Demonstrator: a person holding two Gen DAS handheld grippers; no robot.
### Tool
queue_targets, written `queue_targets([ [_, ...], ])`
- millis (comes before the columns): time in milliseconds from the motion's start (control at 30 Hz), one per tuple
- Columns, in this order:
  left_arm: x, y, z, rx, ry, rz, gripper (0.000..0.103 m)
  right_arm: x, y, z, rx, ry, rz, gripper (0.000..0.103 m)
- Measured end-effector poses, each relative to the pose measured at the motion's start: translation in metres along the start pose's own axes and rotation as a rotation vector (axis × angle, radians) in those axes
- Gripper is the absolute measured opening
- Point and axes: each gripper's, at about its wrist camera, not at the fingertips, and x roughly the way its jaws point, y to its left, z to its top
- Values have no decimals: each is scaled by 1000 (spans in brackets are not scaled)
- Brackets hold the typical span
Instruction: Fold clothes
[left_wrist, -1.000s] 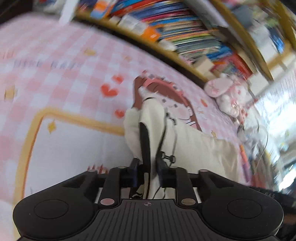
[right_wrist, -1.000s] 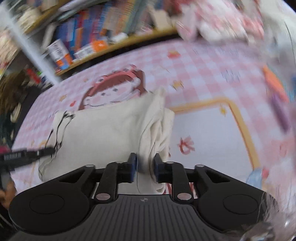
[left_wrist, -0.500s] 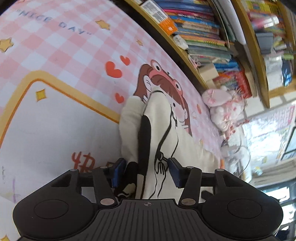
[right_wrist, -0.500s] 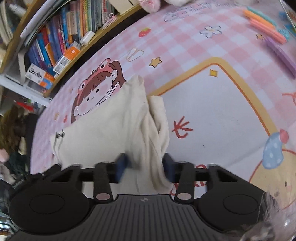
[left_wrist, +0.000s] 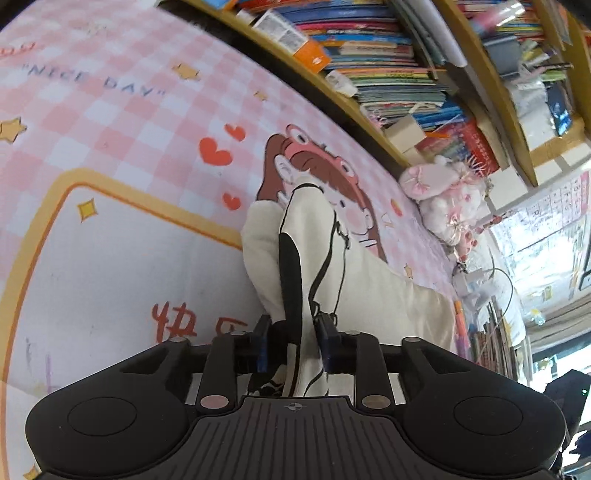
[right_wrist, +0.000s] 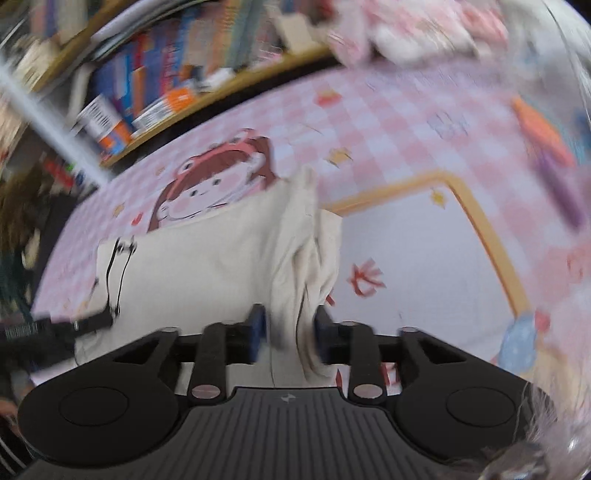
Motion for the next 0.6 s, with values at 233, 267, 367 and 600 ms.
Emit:
queue_targets([
  [233,7,9,1,-54,32,-16,38,5,-19,4,172,64,51,47],
  [267,8,10,1,-61,37,-18,37,7,-17,5,164,69,51,47],
  [367,10,5,0,-41,39,-2,27,10,-7,6,106,74,42,30],
  [600,0,-16,-5,118,14,57,20,-7,45,-14,-344,-62,-71,18],
])
